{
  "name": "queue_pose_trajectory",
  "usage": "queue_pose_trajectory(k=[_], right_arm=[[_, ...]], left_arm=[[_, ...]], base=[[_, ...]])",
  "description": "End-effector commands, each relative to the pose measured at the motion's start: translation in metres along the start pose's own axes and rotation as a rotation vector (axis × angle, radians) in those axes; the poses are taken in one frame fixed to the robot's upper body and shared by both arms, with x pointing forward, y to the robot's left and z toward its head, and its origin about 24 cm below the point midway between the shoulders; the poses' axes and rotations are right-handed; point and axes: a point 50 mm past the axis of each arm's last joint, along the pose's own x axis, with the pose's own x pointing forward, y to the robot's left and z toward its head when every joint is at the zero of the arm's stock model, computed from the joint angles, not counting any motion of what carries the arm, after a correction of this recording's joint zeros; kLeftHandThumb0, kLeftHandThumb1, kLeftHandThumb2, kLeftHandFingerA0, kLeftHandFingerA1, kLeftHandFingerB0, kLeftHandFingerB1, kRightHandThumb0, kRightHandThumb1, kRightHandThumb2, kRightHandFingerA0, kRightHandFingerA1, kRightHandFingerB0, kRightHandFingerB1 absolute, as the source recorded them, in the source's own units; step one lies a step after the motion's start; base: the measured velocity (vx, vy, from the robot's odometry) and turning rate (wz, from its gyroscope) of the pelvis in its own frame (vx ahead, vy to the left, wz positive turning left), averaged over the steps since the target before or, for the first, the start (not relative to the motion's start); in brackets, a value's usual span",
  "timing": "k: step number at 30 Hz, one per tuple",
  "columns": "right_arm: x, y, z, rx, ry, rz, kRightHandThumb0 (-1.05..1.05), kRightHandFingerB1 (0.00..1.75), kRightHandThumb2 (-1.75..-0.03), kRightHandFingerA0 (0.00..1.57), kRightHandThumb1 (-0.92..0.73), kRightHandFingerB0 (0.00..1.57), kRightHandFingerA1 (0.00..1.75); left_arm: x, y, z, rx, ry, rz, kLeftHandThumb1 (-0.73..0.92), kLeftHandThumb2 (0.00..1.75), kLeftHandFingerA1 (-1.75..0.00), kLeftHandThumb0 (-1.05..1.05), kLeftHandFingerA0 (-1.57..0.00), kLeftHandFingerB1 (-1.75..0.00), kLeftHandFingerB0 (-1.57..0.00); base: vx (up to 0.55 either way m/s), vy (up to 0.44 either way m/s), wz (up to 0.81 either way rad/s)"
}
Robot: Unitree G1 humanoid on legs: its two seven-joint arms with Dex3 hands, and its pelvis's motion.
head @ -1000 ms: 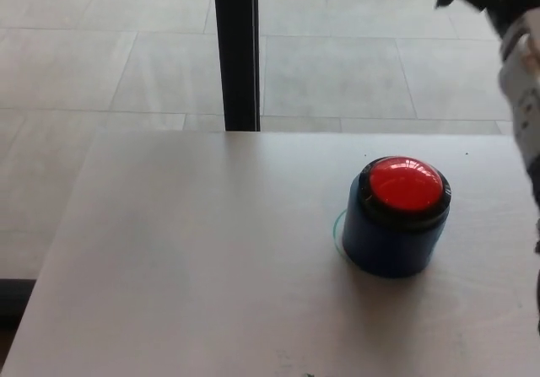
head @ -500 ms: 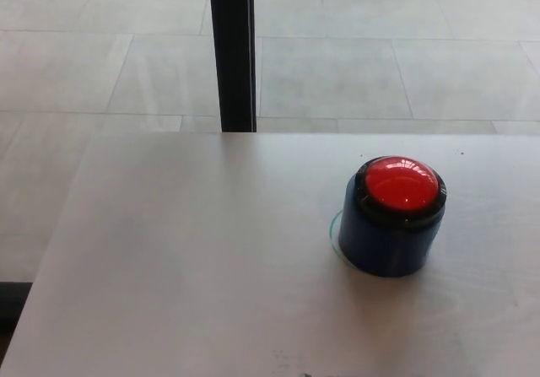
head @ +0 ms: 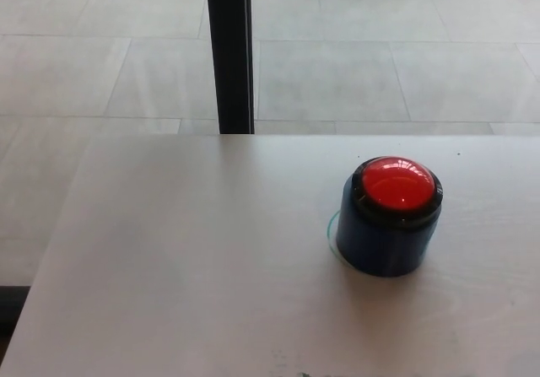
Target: The robot uses its right hand to press the red button kept in the middle of the desk
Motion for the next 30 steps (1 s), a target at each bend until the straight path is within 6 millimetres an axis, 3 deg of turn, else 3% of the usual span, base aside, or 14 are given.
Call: queue_pose_trajectory(k=[1,3,4,6,7,9,10,12,14,15,16,21,26,30], right_arm=[[-0.068,-0.099,-0.068,0.091,0.14,-0.345,-0.75,0.71,-0.62,1.1,-0.69,0.69,1.32],[-0.076,-0.103,-0.078,0.11,0.169,-0.387,-0.76,0.73,-0.62,1.09,-0.68,0.75,1.32],[-0.093,-0.103,-0.101,0.137,0.229,-0.456,-0.81,0.8,-0.95,1.09,-0.53,0.69,1.27],[-0.106,-0.1,-0.117,0.157,0.257,-0.472,-0.82,0.83,-0.95,1.1,-0.54,0.68,1.29],[-0.117,-0.1,-0.129,0.181,0.288,-0.514,-0.78,0.82,-0.63,1.03,-0.7,0.66,1.42],[-0.121,-0.1,-0.132,0.191,0.298,-0.53,-0.78,0.82,-0.63,1.03,-0.7,0.66,1.42],[-0.125,-0.099,-0.137,0.207,0.306,-0.552,-0.77,0.83,-0.64,0.94,-0.69,0.64,1.46],[-0.149,-0.098,-0.163,0.297,0.362,-0.679,-0.78,0.85,-0.64,0.96,-0.68,0.61,1.46],[-0.148,-0.097,-0.163,0.298,0.358,-0.68,-0.78,0.85,-0.64,0.96,-0.68,0.61,1.46],[-0.161,-0.093,-0.181,0.362,0.432,-0.766,-0.78,0.87,-0.94,1.06,-0.53,0.67,1.3],[-0.166,-0.09,-0.188,0.401,0.468,-0.78,-0.76,0.93,-0.64,0.94,-0.7,0.62,1.45],[-0.168,-0.075,-0.196,0.439,0.5,-0.778,-0.73,1.08,-0.65,0.98,-0.7,0.6,1.54],[-0.18,-0.068,-0.21,0.473,0.589,-0.756,-0.71,0.84,-0.71,0.8,-0.75,0.34,1.68],[-0.188,-0.069,-0.215,0.474,0.62,-0.729,-0.72,1.0,-0.68,0.69,-0.78,0.39,1.71]], left_arm=[[-0.002,0.014,0.009,-0.028,-0.009,0.048,0.41,1.42,-1.22,-0.26,-0.7,-1.09,-0.66],[-0.002,0.013,0.007,-0.029,-0.002,0.045,0.46,1.38,-1.23,-0.27,-0.71,-1.07,-0.63],[-0.002,0.013,0.006,-0.031,-0.003,0.037,0.44,1.4,-1.24,-0.27,-0.72,-1.1,-0.64],[-0.002,0.014,0.006,-0.01,-0.007,0.042,0.44,1.4,-1.24,-0.28,-0.78,-1.1,-0.66],[-0.002,0.013,0.005,-0.008,-0.001,0.04,0.48,1.39,-1.24,-0.28,-0.74,-1.1,-0.65],[-0.002,0.013,0.004,-0.018,0.004,0.041,0.48,1.39,-1.24,-0.28,-0.74,-1.1,-0.65],[-0.002,0.013,0.003,-0.023,0.005,0.038,0.51,1.39,-1.26,-0.3,-0.67,-1.09,-0.61],[-0.003,0.018,-0.001,-0.069,0.027,0.047,0.58,1.28,-1.24,-0.32,-0.68,-1.06,-0.58],[-0.003,0.019,-0.001,-0.072,0.028,0.048,0.58,1.28,-1.24,-0.32,-0.68,-1.06,-0.58],[-0.004,0.021,-0.003,-0.043,0.029,0.056,0.59,1.3,-1.21,-0.33,-0.67,-1.06,-0.55],[-0.004,0.022,-0.004,-0.074,0.026,0.068,0.57,1.32,-1.22,-0.31,-0.66,-1.07,-0.54],[-0.003,0.022,-0.001,-0.053,0.03,0.075,0.58,1.32,-1.24,-0.33,-0.64,-1.09,-0.55],[-0.003,0.02,0.003,-0.042,0.021,0.061,0.59,1.38,-1.33,-0.35,-0.57,-1.13,-0.5],[-0.005,0.025,-0.004,-0.021,0.038,0.082,0.65,1.28,-1.3,-0.36,-0.57,-1.08,-0.48]], base=[[0.0,0.0,0.0],[0.0,0.0,0.0],[0.0,0.0,0.0],[0.0,0.0,0.0],[0.0,0.0,0.0],[0.0,0.0,0.0],[0.0,0.0,0.0],[0.0,0.0,0.0],[0.0,0.0,0.0],[0.0,0.0,0.0],[0.0,0.0,0.0],[0.0,0.0,0.0],[0.0,0.0,0.0],[0.0,0.0,0.0]])
